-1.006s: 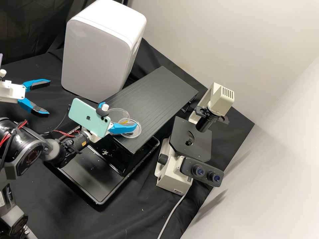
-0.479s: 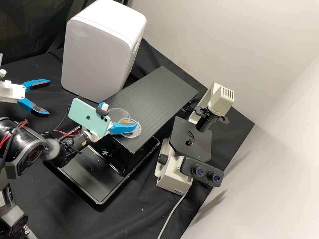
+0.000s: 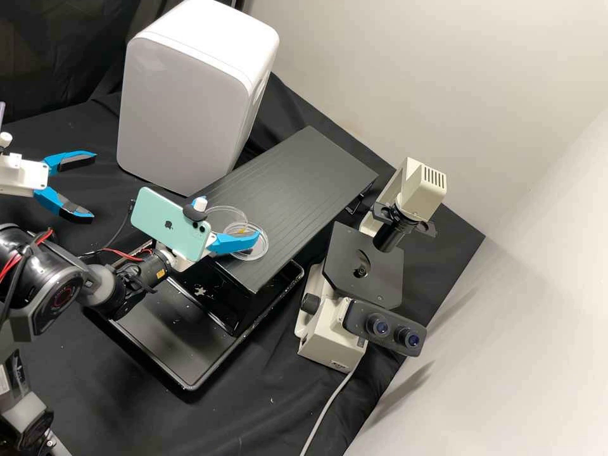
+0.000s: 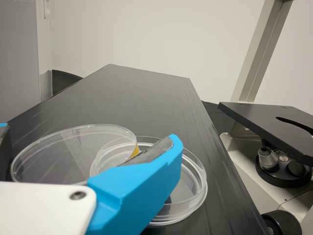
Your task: Place the lid on the petri dish
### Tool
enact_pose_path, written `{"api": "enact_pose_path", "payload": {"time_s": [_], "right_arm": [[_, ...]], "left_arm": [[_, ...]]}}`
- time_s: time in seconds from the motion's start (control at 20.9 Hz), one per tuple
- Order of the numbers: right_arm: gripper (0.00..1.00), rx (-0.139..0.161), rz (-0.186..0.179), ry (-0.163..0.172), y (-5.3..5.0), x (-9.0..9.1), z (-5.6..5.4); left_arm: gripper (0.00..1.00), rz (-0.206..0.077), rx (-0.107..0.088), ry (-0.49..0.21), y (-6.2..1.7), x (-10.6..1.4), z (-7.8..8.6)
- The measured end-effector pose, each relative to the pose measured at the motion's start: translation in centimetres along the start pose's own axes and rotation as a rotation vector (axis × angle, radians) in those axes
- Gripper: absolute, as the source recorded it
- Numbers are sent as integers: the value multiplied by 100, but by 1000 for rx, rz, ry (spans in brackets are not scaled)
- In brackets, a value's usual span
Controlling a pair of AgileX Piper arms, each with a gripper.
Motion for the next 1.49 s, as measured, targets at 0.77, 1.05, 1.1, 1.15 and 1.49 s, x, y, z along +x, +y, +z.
{"api": "enact_pose_path", "payload": {"time_s": [0.77,1.05,1.1,1.15,1.49], "right_arm": [[0,0,-3,-3,-10,3,7],[0,0,-3,-3,-10,3,7],[0,0,-2,-4,-6,4,12],[0,5,-1,-6,-2,4,17],[0,51,31,-6,120,-48,125]], "left_arm": [[100,-11,-2,2,-24,7,-5],[100,-11,-2,2,-24,7,-5],[100,-11,-3,3,-23,7,-6],[100,-11,-3,3,-23,7,-6],[100,-6,-11,24,-19,7,-25]]}}
